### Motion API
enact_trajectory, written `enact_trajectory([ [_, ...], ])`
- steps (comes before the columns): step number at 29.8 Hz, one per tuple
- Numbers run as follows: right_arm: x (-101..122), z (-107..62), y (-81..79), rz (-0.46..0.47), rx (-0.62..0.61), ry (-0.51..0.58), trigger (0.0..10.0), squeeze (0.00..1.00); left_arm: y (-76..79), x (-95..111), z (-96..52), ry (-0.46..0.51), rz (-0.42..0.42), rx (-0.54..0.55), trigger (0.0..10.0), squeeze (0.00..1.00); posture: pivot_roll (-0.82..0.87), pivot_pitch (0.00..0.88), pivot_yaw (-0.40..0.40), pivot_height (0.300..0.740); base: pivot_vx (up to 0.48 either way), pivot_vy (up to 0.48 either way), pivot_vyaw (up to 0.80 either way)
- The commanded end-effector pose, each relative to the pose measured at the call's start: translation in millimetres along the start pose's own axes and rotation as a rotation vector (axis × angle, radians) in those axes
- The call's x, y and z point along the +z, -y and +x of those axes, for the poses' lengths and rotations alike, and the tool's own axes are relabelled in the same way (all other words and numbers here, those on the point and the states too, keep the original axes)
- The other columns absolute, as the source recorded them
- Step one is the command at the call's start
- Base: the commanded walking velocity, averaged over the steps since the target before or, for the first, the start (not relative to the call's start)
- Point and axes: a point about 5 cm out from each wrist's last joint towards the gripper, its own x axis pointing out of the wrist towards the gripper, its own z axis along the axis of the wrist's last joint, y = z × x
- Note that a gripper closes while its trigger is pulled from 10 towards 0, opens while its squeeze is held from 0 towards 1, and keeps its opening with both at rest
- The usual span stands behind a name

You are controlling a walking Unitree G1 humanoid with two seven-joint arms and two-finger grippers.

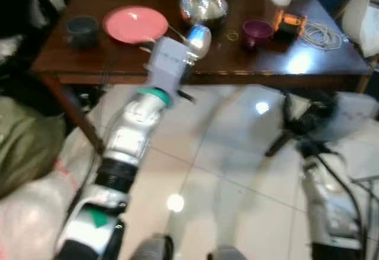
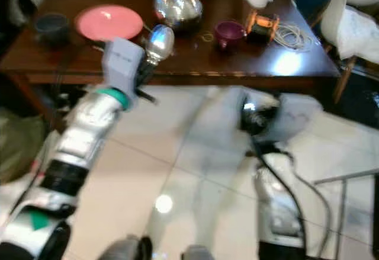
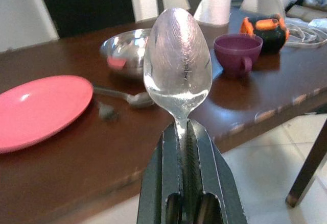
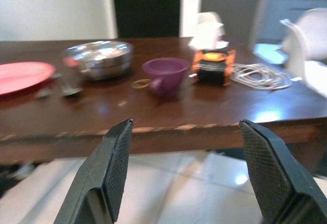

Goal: Setting the table

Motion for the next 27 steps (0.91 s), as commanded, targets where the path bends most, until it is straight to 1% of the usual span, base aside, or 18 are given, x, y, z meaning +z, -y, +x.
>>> enact_trajectory([
  [1,1.4,0.0,2.7,-0.006,-0.011,0.005,10.0,0.00,7.6,0.9,1.0,0.003,0.013,-0.028,10.0,0.00,-0.03,0.000,0.052,0.740,0.480,0.000,0.00],
  [15,0.8,0.7,2.8,-0.005,-0.010,0.002,10.0,0.00,7.3,0.7,2.2,0.006,0.012,-0.020,10.0,0.00,-0.03,0.000,0.050,0.740,0.480,0.000,0.00],
  [27,2.3,0.4,4.1,-0.006,-0.018,0.009,10.0,0.00,11.5,3.0,2.2,0.025,0.030,-0.039,10.0,0.00,-0.03,0.000,0.052,0.740,0.480,0.000,0.00],
])
